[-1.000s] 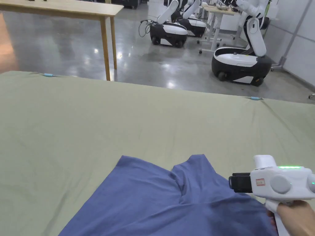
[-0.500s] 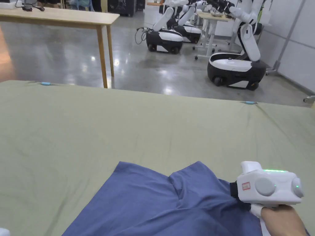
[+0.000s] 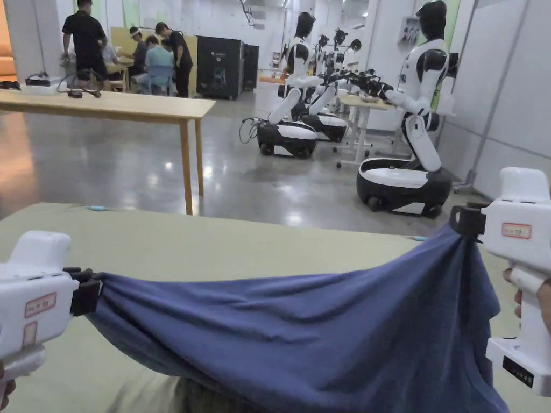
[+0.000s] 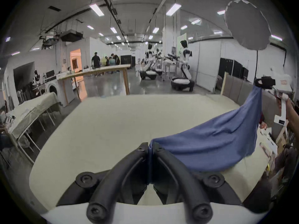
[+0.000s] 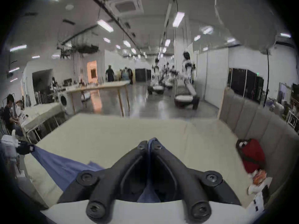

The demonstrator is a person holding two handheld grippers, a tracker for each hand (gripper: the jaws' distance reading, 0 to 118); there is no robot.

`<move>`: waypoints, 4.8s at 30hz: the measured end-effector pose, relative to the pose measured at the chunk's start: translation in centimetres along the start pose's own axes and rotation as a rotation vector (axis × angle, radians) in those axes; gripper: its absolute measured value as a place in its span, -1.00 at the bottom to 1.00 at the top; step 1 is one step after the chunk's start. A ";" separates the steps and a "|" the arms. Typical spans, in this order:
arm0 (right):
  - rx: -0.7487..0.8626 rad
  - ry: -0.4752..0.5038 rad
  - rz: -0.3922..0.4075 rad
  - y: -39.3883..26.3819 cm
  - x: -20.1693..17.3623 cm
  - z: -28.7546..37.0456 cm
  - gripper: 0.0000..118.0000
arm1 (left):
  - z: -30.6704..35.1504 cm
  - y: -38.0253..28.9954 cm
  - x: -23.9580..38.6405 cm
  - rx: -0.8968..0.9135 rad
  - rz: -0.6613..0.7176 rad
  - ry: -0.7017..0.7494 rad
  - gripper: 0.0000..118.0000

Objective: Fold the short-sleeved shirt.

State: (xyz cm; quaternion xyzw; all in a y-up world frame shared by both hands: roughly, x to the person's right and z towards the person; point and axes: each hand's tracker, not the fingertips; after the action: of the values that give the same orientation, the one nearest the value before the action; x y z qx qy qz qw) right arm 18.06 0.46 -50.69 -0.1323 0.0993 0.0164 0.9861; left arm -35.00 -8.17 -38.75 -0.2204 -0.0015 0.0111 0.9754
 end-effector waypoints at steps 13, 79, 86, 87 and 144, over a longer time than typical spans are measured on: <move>0.227 -0.065 0.086 14.7 2.0 3.0 -0.92 | -1.5 18.3 1.3 0.231 -0.075 0.181 -0.98; -0.056 0.034 -0.091 -27.3 -3.0 18.2 -0.99 | 10.2 -20.6 11.6 0.060 -0.140 0.033 -1.00; -0.020 0.025 -0.042 -27.7 -5.7 18.5 -0.99 | 10.1 -21.8 12.5 0.003 -0.128 0.016 -1.00; -0.020 0.023 -0.040 -27.8 -5.8 18.4 -0.99 | 10.8 -22.0 12.2 0.020 -0.132 0.026 -1.00; -0.338 -0.042 -0.087 -24.9 3.6 11.2 -0.91 | 1.5 -14.0 4.5 -0.249 -0.132 0.046 -1.00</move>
State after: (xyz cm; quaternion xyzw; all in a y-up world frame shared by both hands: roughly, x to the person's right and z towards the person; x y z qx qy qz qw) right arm 25.15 -20.54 -34.38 -0.2999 0.0687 -0.0069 0.9515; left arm -30.17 -20.04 -31.37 -0.3394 0.0048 -0.0582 0.9388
